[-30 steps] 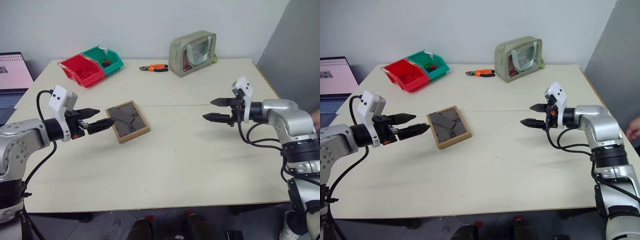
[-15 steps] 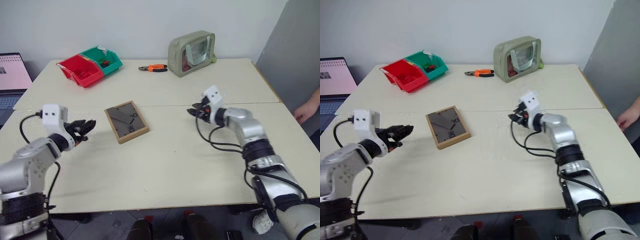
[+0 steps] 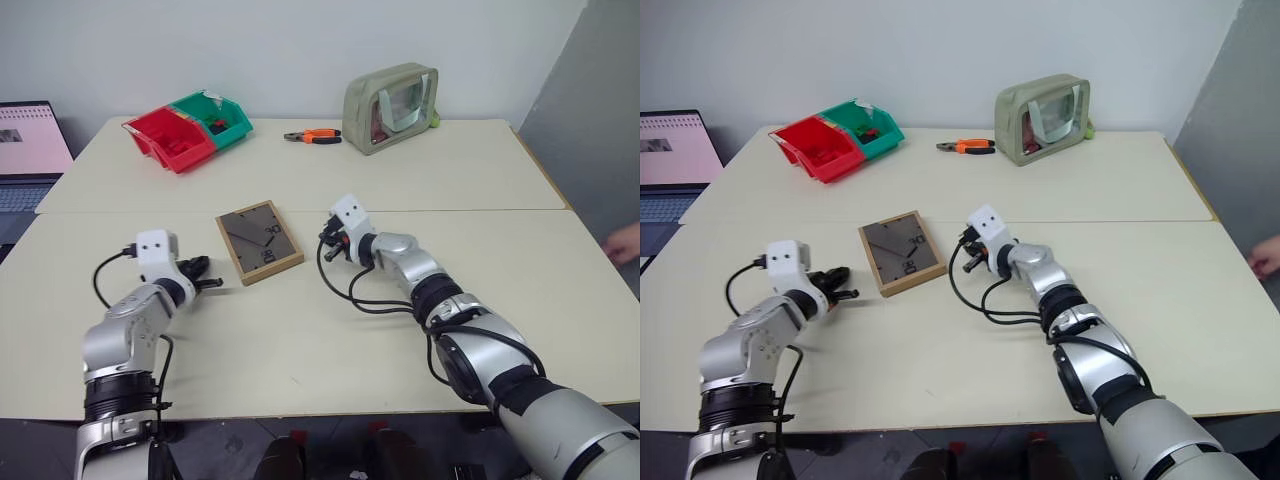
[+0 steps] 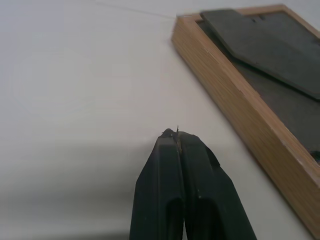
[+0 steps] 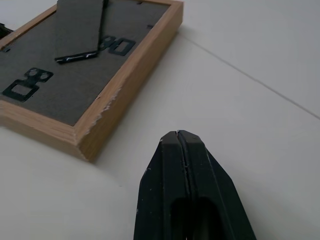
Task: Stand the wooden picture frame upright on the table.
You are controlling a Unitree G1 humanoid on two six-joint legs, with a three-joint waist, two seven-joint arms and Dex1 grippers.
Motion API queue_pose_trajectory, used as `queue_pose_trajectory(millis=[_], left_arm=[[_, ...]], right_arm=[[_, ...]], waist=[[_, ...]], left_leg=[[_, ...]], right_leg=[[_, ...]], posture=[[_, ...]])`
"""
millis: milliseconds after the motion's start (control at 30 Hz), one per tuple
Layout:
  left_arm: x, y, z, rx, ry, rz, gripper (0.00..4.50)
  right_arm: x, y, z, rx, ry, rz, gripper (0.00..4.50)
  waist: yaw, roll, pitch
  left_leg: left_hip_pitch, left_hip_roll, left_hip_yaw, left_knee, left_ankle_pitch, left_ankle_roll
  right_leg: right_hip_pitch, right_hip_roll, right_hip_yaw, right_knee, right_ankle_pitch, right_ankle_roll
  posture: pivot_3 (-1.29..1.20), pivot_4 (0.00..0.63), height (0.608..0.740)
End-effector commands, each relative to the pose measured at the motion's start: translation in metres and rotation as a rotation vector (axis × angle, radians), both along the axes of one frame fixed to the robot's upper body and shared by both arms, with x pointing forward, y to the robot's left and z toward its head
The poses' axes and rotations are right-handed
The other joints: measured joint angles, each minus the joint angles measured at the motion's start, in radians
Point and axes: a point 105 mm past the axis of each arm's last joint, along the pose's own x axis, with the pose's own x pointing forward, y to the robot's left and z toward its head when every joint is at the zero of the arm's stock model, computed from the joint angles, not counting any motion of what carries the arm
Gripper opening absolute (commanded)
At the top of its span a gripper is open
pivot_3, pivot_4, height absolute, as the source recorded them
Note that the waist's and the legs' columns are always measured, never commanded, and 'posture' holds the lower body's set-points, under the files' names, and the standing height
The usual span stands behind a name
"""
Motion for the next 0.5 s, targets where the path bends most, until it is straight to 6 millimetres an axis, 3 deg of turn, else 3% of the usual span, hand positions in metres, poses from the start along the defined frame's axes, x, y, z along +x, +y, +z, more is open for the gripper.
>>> queue_pose_trajectory(millis=[33,300,500], left_arm=[[0.006,-0.011,0.002,0.020,0.009,-0.045,0.04],[0.008,-0.044,0.001,0.032,0.029,-0.168,0.04],[0.005,-0.061,-0.002,0.056,0.053,-0.231,0.04]], right_arm=[[0.002,0.013,0.017,0.018,-0.055,0.010,0.00],[-0.017,0.038,0.015,0.079,0.008,0.146,0.00],[-0.024,0.037,0.008,0.081,0.041,0.202,0.00]], waist=[[0.000,0.000,0.000],[0.001,0.000,0.000],[0.002,0.000,0.000]], left_leg=[[0.000,0.000,0.000,0.000,0.000,0.000],[0.001,0.000,-0.001,0.000,0.000,0.000],[0.001,-0.001,-0.001,0.000,0.000,0.000]], right_leg=[[0.000,0.000,0.000,0.000,0.000,0.000],[0.001,0.000,-0.001,0.001,0.000,0.000],[0.001,-0.001,-0.001,0.001,0.000,0.000]], posture=[[0.00,0.150,0.740],[0.00,0.150,0.740],[0.00,0.150,0.740]])
